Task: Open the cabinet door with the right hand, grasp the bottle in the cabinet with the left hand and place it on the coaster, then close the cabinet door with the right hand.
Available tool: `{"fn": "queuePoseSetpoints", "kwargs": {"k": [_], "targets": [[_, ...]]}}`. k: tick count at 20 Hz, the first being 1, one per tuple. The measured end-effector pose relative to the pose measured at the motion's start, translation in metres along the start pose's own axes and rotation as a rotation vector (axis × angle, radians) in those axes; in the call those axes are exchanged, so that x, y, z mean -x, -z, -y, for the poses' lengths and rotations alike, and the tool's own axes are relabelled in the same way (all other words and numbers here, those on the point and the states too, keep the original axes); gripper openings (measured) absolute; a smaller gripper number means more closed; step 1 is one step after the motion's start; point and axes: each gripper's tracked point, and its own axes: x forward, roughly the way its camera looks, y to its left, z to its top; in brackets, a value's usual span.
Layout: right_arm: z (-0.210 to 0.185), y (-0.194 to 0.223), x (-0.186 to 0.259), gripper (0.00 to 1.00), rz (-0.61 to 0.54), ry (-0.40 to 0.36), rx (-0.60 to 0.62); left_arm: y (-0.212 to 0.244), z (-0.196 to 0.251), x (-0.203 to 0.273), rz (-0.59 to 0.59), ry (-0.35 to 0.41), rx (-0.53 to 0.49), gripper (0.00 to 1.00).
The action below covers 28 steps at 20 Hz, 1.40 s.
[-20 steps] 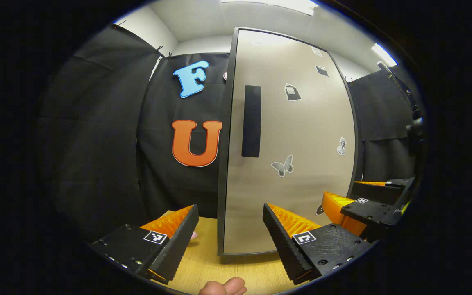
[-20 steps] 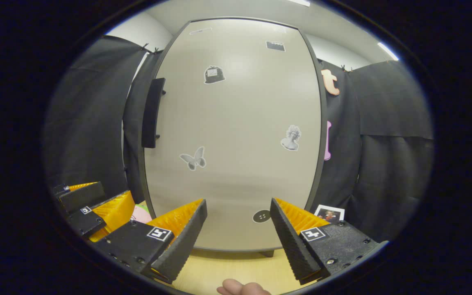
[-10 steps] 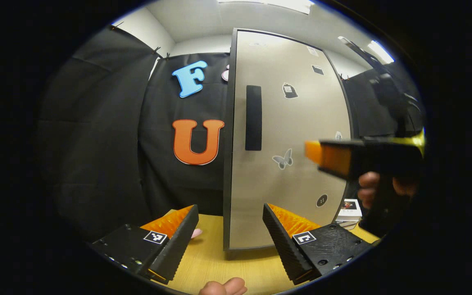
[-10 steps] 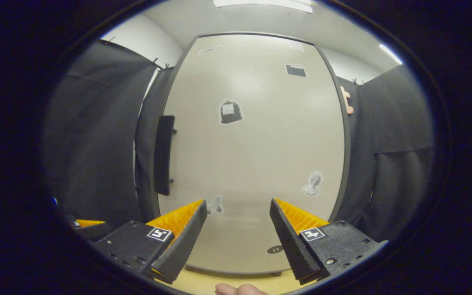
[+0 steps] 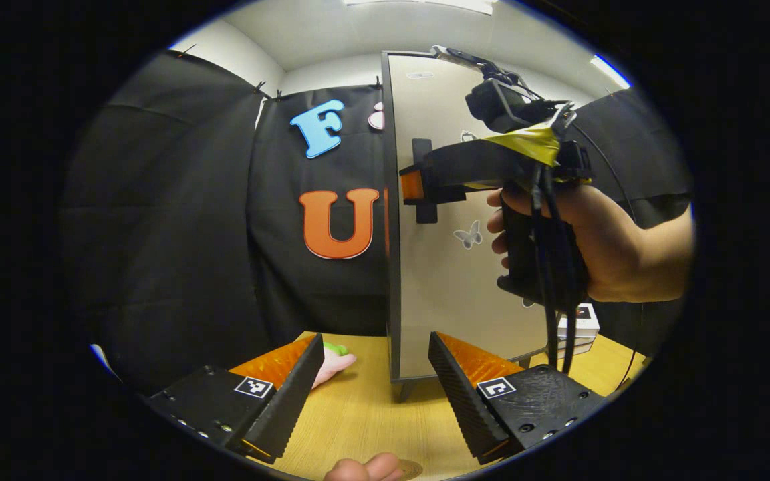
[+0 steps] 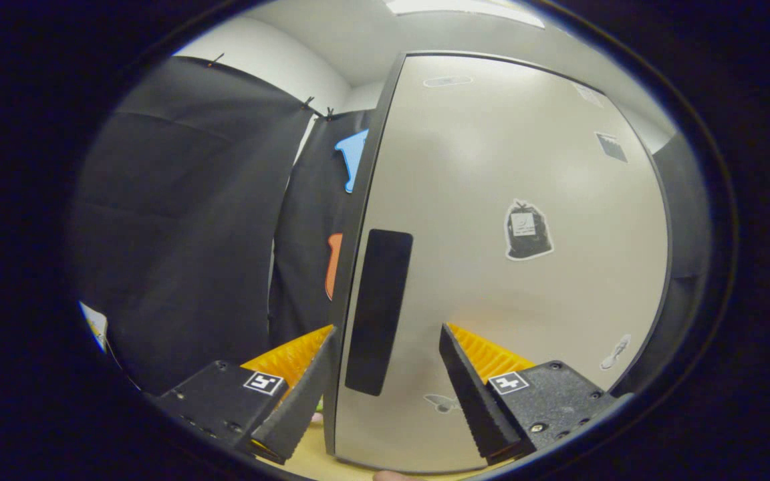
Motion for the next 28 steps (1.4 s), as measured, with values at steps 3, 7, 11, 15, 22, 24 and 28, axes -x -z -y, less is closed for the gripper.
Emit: {"fn": "queuePoseSetpoints", "kwargs": {"k": [3,7,11,15,22,24,28], "targets": [[-0.013,-0.004,-0.006,0.83,0.014,-0.071,-0.021,0.008,-0.011,0.008,-0.027,-0.036,0.003,0.95],[-0.010,0.001,-0.008,0.35,-0.024,-0.080,0.006,0.008,-0.029,0.017,-0.025,-0.093,0.016,0.95],[-0.011,0.002,-0.006,0.27,-0.090,-0.123,-0.003,0.014,-0.038,0.021,-0.030,-0.120,0.039,0.95],[-0.011,0.002,0.001,0.20,-0.129,-0.158,0.003,0.012,-0.038,0.016,-0.017,-0.119,0.026,0.95],[-0.015,-0.001,0.035,0.20,-0.170,-0.262,0.033,0.003,-0.031,0.036,0.002,-0.122,0.039,0.95],[-0.015,-0.003,0.046,0.19,-0.174,-0.297,0.023,-0.001,-0.029,0.044,0.016,-0.135,0.032,0.95],[-0.013,-0.004,0.073,0.19,-0.174,-0.379,0.008,-0.003,-0.022,0.073,0.015,-0.189,0.010,0.95]]}}
